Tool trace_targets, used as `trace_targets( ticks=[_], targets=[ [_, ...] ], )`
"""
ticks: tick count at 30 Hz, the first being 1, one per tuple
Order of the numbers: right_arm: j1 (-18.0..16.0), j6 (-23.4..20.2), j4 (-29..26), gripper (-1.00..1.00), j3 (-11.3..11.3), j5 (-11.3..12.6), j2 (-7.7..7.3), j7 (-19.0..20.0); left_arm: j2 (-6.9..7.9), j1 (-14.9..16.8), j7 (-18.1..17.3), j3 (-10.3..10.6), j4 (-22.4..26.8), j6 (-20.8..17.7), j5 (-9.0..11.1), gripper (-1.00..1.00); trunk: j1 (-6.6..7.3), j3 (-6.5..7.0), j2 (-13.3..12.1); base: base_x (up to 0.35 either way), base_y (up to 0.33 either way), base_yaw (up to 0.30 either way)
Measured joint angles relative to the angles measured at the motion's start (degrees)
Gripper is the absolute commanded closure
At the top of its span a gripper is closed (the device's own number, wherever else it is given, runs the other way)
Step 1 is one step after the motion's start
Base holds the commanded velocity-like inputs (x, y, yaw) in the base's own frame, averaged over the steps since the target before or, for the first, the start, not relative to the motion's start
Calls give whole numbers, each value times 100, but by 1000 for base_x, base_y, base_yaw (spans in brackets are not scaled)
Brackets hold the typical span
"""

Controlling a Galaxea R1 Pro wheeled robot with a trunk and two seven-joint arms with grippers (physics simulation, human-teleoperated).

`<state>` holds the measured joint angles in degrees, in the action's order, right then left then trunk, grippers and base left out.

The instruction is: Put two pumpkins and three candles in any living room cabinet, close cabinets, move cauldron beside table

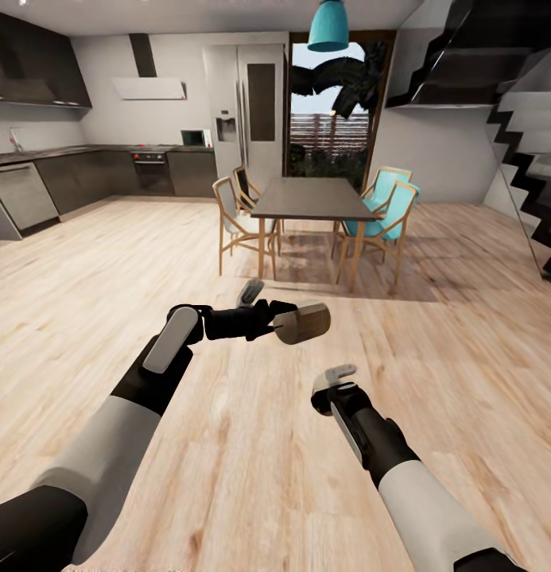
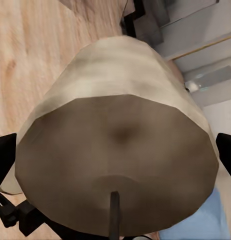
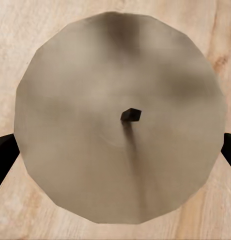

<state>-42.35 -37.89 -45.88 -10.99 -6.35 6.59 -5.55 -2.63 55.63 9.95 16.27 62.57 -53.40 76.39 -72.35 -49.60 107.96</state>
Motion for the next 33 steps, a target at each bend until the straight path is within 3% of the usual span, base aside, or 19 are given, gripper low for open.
trace_targets(
  ticks=[33],
  targets=[
    [3, 0, 79, 100, 0, 10, 0, 2, 0, -1, 1, 0, -7, 0, -7, 100, 725, 743, -1324, 0, 0, 250]
  ],
)
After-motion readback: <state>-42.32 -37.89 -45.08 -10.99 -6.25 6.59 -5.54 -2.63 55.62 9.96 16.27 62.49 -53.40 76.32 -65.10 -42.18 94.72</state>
